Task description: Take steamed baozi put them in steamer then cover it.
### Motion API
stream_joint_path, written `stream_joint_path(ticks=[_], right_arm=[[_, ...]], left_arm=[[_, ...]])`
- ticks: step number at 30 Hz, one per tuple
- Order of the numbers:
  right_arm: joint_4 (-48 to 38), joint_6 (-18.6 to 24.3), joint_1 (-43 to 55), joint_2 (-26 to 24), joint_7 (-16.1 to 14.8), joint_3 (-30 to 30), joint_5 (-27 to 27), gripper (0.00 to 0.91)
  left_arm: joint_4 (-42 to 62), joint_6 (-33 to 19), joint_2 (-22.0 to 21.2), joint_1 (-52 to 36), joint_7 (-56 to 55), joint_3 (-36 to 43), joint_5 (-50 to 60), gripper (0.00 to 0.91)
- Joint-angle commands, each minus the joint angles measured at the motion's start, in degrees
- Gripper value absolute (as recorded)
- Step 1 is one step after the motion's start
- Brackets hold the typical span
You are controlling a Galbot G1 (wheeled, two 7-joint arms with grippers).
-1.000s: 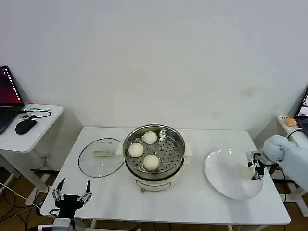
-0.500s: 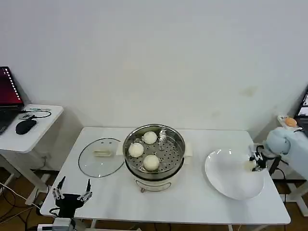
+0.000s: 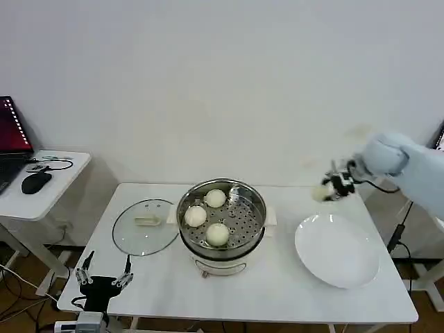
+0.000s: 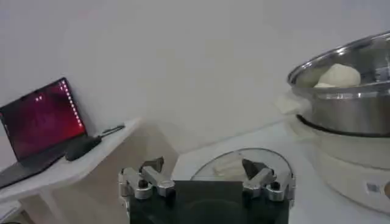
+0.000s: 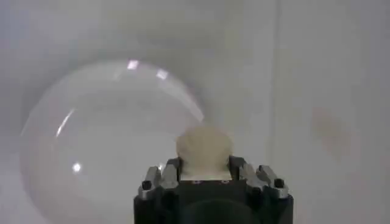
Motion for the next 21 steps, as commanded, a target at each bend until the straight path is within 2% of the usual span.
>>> stream_joint_path(ticks=[1, 3, 8, 10, 15, 21], right_arm=[[3.74, -7.6, 13.54, 14.65, 4.59, -10.03, 15.1, 0.524], [3.79, -8.5, 12.96, 17.54, 5.63, -11.14, 17.2, 0.524], [3.94, -11.71, 10.39, 20.58, 8.82, -13.24, 22.04, 0.524], [3.96, -13.47, 9.62, 21.05, 9.95, -14.2, 23.83, 0.524], [3.05, -15.53, 7.96, 20.84, 10.56, -15.83, 26.91, 0.524], [0.41, -17.07, 3.78, 21.2, 11.93, -15.15, 26.98, 0.524]], left_arm=[[0.2, -0.04, -0.66, -0.37, 0.01, 0.07, 0.34, 0.907], [0.24, -0.04, -1.02, -0.52, 0.02, -0.02, 0.36, 0.907], [-0.99, -0.1, -1.63, 0.04, 0.13, -0.64, 0.13, 0.907], [-1.27, -0.12, -1.63, 0.17, 0.1, -0.89, 0.03, 0.907], [-1.49, -0.14, -1.69, -0.05, 0.34, -0.97, -0.11, 0.907], [-1.36, -0.3, -1.55, -0.05, 0.27, -0.75, -0.2, 0.907]])
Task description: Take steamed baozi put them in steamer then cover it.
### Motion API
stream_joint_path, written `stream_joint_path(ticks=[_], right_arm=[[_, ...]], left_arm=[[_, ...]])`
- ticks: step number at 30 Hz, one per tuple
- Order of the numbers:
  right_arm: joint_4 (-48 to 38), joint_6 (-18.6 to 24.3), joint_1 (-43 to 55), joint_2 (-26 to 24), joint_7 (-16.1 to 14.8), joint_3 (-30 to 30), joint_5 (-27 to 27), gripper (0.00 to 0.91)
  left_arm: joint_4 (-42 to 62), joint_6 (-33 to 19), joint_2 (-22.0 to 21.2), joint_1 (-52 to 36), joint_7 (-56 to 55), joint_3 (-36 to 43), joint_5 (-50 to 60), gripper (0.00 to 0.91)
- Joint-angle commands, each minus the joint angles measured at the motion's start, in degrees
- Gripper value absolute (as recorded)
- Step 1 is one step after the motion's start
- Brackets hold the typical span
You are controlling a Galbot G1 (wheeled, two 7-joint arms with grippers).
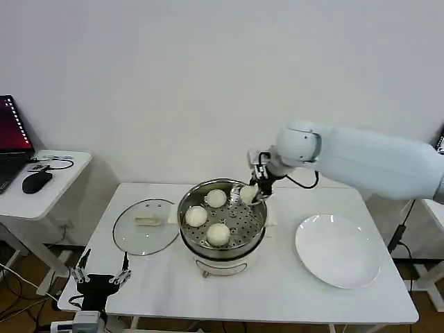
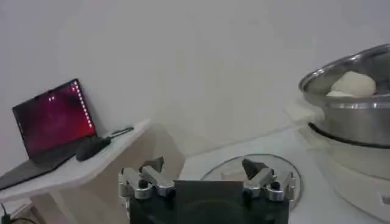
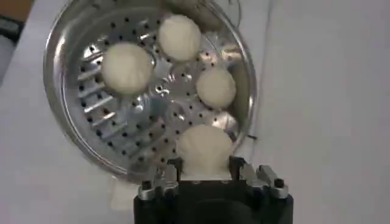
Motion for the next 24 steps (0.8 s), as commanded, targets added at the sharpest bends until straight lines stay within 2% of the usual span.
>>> stream_joint_path(ticks=[1, 8, 24], right_arm=[[-1.53, -3.94, -3.12, 3.54, 2.75, -2.24, 5.29, 0.524], [-3.41, -4.02, -7.02, 4.31, 2.72, -0.36, 2.47, 0.524], [-6.1, -3.58, -9.24, 5.76, 2.04, 0.74, -1.96, 0.524]], left_arm=[[-0.18, -0.02, 0.14, -0.04, 0.1, -0.08, -0.05, 0.907], [-0.11, -0.02, 0.44, -0.04, 0.08, -0.57, -0.35, 0.907], [-0.25, -0.01, 0.53, -0.11, 0.01, -0.78, -0.58, 0.907]])
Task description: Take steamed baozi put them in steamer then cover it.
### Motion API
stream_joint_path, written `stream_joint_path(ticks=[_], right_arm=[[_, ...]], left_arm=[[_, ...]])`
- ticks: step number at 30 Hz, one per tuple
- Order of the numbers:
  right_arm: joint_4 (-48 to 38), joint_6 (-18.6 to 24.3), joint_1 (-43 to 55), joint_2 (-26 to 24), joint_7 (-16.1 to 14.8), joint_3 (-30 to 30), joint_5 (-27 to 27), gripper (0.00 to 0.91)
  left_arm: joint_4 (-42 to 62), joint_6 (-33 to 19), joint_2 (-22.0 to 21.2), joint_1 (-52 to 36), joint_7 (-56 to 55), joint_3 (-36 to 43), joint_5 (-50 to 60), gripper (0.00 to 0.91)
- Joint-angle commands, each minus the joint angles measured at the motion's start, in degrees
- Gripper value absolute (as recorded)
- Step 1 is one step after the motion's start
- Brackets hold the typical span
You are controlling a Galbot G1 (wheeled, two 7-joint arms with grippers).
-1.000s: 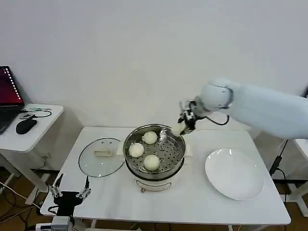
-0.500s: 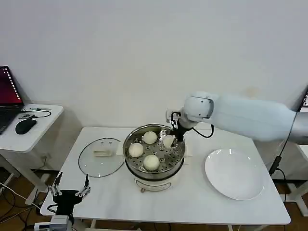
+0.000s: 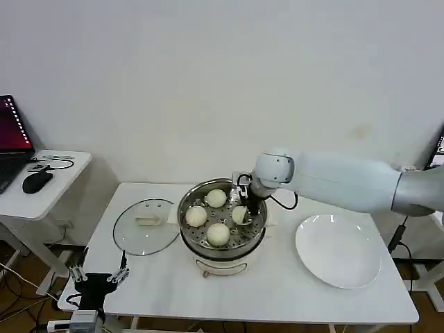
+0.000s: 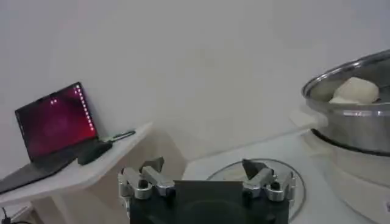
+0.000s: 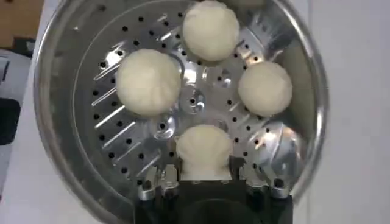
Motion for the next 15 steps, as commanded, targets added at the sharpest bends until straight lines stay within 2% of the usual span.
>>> stream_joint_path(ticks=[1, 7, 8, 9, 10, 15], right_arm=[[-1.16, -0.2, -1.43, 0.7, 0.08, 0.15, -1.98, 0.524], [-1.39, -0.1, -1.58, 0.76, 0.62, 0.67, -2.32, 0.524], [-1.38, -0.11, -1.58, 0.75, 0.83, 0.75, -2.33, 0.715], [-1.35, -0.16, -1.47, 0.68, 0.84, 0.89, -2.37, 0.846], [-1.28, -0.1, -1.38, 0.62, 0.82, 0.9, -2.36, 0.907], [-0.14, -0.58, -1.12, -0.43, 1.59, 1.64, -2.0, 0.907]], left_arm=[[0.1, -0.01, 0.06, -0.06, 0.02, -0.04, -0.02, 0.907], [0.06, 0.01, 0.07, -0.03, 0.03, -0.03, -0.04, 0.907], [0.04, 0.0, 0.07, -0.06, 0.01, -0.03, -0.05, 0.907], [-0.02, 0.0, 0.07, -0.04, 0.02, -0.05, -0.05, 0.907], [-0.08, 0.01, 0.09, -0.04, 0.02, -0.04, -0.04, 0.907], [-0.21, 0.05, 0.07, 0.07, 0.01, -0.02, -0.02, 0.907]])
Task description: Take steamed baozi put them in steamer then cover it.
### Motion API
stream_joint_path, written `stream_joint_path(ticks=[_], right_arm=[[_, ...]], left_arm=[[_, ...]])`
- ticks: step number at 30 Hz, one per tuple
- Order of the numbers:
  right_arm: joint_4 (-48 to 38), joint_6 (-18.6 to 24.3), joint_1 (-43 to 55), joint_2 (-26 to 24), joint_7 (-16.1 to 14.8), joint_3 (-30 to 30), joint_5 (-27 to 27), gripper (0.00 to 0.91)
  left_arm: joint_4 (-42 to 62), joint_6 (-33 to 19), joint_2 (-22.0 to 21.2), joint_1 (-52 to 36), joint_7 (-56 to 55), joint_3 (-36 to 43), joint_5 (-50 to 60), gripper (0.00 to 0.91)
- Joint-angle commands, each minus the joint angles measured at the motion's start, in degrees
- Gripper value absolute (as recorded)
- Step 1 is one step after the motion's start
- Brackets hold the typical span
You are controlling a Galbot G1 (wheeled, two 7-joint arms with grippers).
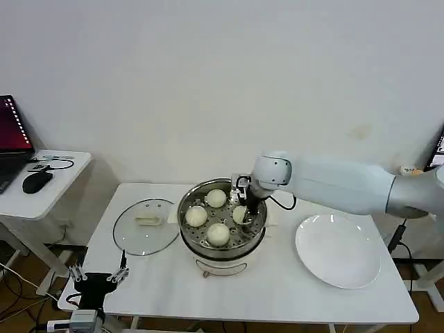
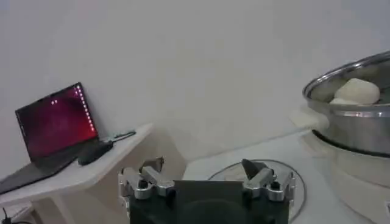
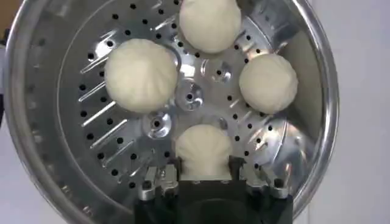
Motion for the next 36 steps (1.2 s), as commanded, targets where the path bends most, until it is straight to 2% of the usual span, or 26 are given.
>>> stream_joint_path(ticks=[1, 6, 9, 11, 13, 15, 16, 18, 20, 21, 22, 25, 27, 28, 32, 34, 35, 36], right_arm=[[0.92, -0.37, -0.17, -0.76, 0.89, 0.86, -0.23, 0.907], [4.36, -0.62, 1.11, -3.92, 2.07, 2.52, 0.75, 0.907], [8.14, -0.71, 0.99, -7.07, 4.42, 5.19, 2.34, 0.907], [11.81, -0.84, 0.38, -9.81, 7.93, 7.32, 3.01, 0.907], [15.05, -1.16, -0.73, -12.48, 9.38, 9.21, 0.95, 0.907], [18.94, -1.36, -3.33, -17.35, 14.59, 12.17, 2.09, 0.907], [20.25, -1.07, -4.28, -19.22, 15.71, 13.1, 1.81, 0.907], [23.53, 1.26, -6.99, -23.95, 20.84, 16.29, 0.86, 0.907], [27.14, 4.04, -12.58, -29.48, 25.79, 22.13, 1.72, 0.907], [29.17, 5.15, -17.95, -32.03, 29.09, 27.45, 1.44, 0.907], [29.79, 6.56, -20.23, -33.28, 29.94, 29.51, 1.01, 0.907], [33.18, 12.14, -38.07, -37.27, 35.43, 46.91, -0.35, 0.907], [33.95, 14.89, -46.2, -37.89, 38.43, 56.93, -0.43, 0.907], [34.25, 17.08, -53.11, -37.7, 40.26, 64.88, -1.33, 0.907], [35.38, 18.45, -71.87, -34.3, 40.98, 89.37, -7.72, 0.907], [37.11, 19.31, -85.13, -26.93, 40.48, 105.57, -10.61, 0.907], [37.36, 20.34, -88.0, -24.66, 39.66, 108.5, -12.07, 0.907], [37.49, 21.7, -91.64, -22.09, 38.56, 114.49, -14.08, 0.907]], left_arm=[[-0.05, 0.07, 0.02, 0.09, 0.01, 0.04, 0.05, 0.907], [-0.4, 0.18, 0.0, 0.03, -0.02, 0.13, 0.07, 0.907], [-0.53, 0.27, -0.14, -0.04, 0.01, 0.18, 0.05, 0.907], [-0.68, 0.28, -0.26, -0.02, 0.09, 0.23, 0.04, 0.907], [-0.73, 0.1, -0.45, -0.11, 0.37, 0.24, 0.03, 0.907], [-0.62, -1.43, -0.56, -0.28, 0.62, 0.39, -0.06, 0.907], [-0.53, -1.74, -0.55, -0.31, 0.68, 0.37, -0.06, 0.907], [0.12, -2.85, -0.16, -0.4, 0.71, 0.18, -0.34, 0.907], [0.56, -3.03, -0.05, -0.48, 0.69, 0.02, -0.33, 0.907], [0.79, -3.16, -0.03, -0.52, 0.65, 0.06, -0.28, 0.907], [0.99, -3.2, -0.05, -0.44, 0.66, 0.14, -0.2, 0.907], [2.01, -3.95, -0.03, -0.12, 0.63, 0.68, 0.6, 0.907], [2.45, -4.28, -0.06, 0.06, 0.72, 1.0, 1.02, 0.907], [2.79, -4.39, -0.16, -0.02, 0.73, 1.25, 1.33, 0.907], [3.43, -5.22, -0.68, -0.84, 1.7, 2.04, 2.4, 0.907], [4.39, -6.66, -0.84, -1.38, 1.46, 1.99, 3.29, 0.907], [4.94, -7.06, -0.7, -1.51, 1.37, 1.8, 3.72, 0.907], [5.28, -7.31, -0.45, -1.55, 1.35, 1.72, 4.07, 0.907]])
